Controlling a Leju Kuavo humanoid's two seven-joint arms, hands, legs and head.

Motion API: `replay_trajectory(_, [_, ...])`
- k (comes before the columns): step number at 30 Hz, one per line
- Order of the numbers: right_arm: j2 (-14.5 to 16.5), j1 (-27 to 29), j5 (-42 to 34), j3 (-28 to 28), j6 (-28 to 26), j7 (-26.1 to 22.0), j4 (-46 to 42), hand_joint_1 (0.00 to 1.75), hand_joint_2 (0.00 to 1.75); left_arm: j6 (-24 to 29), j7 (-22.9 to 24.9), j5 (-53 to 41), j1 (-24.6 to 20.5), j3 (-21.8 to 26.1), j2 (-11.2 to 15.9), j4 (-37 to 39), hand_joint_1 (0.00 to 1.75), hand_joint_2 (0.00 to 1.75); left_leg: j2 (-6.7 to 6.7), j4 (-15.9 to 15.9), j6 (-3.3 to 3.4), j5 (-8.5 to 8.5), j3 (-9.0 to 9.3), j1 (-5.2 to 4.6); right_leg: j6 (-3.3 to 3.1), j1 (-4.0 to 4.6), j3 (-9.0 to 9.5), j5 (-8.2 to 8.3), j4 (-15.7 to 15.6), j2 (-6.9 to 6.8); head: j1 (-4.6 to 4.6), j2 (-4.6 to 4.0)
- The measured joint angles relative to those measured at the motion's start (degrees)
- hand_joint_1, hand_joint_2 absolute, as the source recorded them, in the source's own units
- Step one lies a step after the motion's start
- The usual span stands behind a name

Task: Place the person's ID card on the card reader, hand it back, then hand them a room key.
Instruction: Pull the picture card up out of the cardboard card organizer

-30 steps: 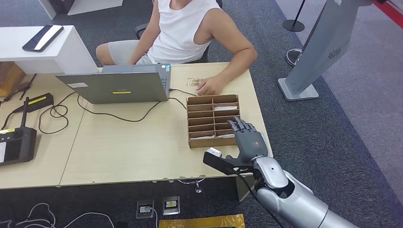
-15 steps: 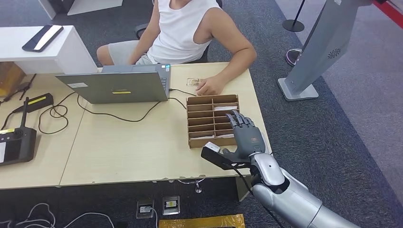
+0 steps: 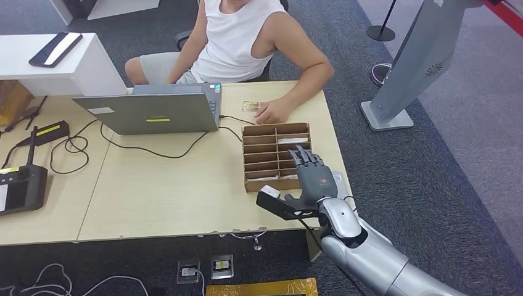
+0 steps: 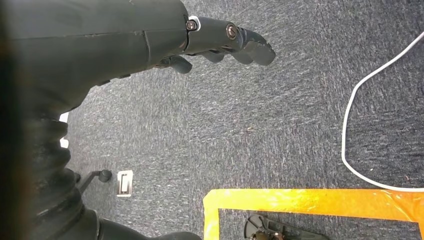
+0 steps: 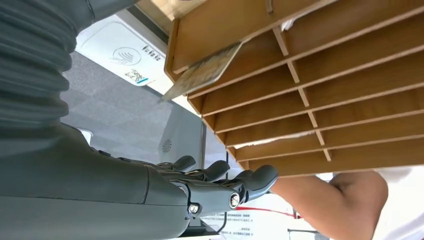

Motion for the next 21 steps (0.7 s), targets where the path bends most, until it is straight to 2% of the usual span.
replay_trajectory(9, [0.06,0.02,0.03,0.74,0.61,0.65,2.54,0.00,1.75,-0.01,0.00,0.00,-0.03,-0.01,0.01,-0.01,0.00,1.75,0.01,0.00,0.00,0.00,0.02,0.00,0.00,0.00,-0.01,0.00,-0.02,0.01,-0.01,0.00])
replay_trajectory(21, [-1.46,0.93,0.09,0.74,0.47,2.55,3.20,0.00,1.75,-0.02,0.14,0.00,-0.24,-0.04,0.02,-0.02,0.00,1.75,0.07,0.00,0.00,0.00,0.03,0.00,0.00,0.00,-0.02,0.00,-0.02,0.06,-0.01,0.00])
